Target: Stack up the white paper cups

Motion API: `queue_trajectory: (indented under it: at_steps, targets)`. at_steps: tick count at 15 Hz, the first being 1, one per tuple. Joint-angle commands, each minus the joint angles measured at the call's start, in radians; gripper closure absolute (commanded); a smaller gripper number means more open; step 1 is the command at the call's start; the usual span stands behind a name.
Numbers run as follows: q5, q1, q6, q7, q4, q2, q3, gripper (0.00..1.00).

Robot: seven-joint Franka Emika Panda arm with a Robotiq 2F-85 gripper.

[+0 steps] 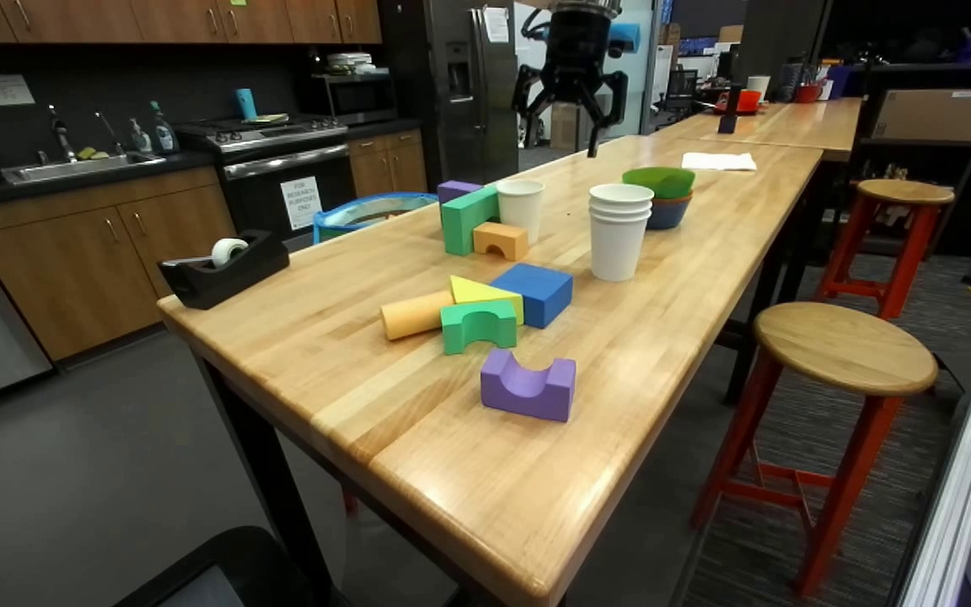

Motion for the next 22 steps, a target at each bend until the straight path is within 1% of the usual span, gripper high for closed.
queue_trajectory:
  at_steps: [1, 4, 7, 11, 14, 17, 18, 19, 20, 22]
  targets:
    - [0.0, -0.019, 0.043, -0.03, -0.004, 0.001, 0.03, 0.0]
    - [-0.029, -0.015, 0.131, -0.07, -0.02, 0.006, 0.041, 0.0]
    - [-0.036, -0.017, 0.177, -0.105, -0.034, 0.007, 0.052, 0.0]
    - [-0.037, -0.022, 0.177, -0.158, -0.044, 0.009, 0.056, 0.0]
    - [-0.026, -0.031, 0.146, -0.244, -0.04, 0.011, 0.055, 0.0]
    - [-0.025, -0.039, 0.162, -0.302, -0.037, 0.024, 0.053, 0.0]
    - [-0.02, -0.042, 0.163, -0.316, -0.032, 0.031, 0.053, 0.01]
    - [-0.015, -0.044, 0.17, -0.321, -0.028, 0.039, 0.053, 0.07]
    - [-0.017, -0.045, 0.185, -0.316, -0.029, 0.046, 0.053, 0.06]
    - [-0.026, -0.043, 0.222, -0.295, -0.032, 0.061, 0.055, 0.09]
